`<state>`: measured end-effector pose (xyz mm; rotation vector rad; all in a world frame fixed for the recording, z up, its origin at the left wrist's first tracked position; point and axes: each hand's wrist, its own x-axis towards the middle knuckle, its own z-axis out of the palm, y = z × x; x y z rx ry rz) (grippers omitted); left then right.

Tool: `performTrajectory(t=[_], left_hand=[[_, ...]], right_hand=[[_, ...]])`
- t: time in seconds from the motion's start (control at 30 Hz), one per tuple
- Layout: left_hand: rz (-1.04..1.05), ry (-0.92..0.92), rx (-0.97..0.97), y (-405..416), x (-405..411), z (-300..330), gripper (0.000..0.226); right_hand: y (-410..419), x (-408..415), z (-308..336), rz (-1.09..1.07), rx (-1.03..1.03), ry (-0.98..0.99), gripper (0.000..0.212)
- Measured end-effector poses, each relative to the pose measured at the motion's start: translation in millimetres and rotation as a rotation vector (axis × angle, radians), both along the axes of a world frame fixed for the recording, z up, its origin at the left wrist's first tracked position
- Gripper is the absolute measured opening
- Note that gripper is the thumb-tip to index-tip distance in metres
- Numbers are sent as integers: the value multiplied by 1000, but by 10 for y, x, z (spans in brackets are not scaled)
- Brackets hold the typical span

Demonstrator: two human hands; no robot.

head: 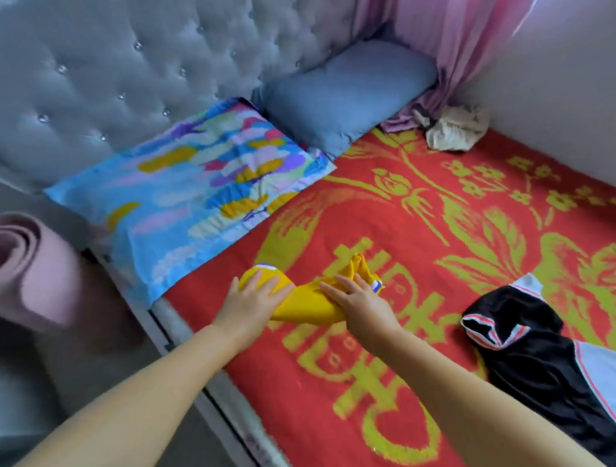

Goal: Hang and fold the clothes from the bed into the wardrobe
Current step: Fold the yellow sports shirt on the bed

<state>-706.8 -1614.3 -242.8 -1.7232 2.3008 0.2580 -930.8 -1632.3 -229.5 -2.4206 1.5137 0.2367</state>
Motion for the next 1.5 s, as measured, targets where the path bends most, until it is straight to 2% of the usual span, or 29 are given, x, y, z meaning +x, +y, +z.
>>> performTrajectory(t=[0.17,0.37,0.47,0.57,0.67,0.83,1.0,1.27,1.5], left_hand=[[171,-35,-17,646,947,476,77],[381,-104,-68,1972,2122,764,63],[469,-129,-104,2855,2705,799,59],[569,-178,-81,4083,3350,808,58],[674,-189,-34,5187,3858,821,72],[815,-182,19,6404,4536,911,75],[891,-197,57,6923,5017,791,82],[944,-208,97,7364,6051,587,77],[969,-139,120,7960,6948,350,73]], right_hand=[[242,989,322,199,-55,-46,76],[1077,2370,542,447,-90,-90,78],[1747,3086,603,547,-112,-92,73],[2749,3891,574,698,-92,-105,74],[3657,4563,523,807,-69,-151,76],[4679,5501,544,959,-13,-155,78],[5082,6185,444,1046,-6,-119,81],[5483,7331,148,1124,98,-59,80],[6024,8285,11,1162,143,-26,79]])
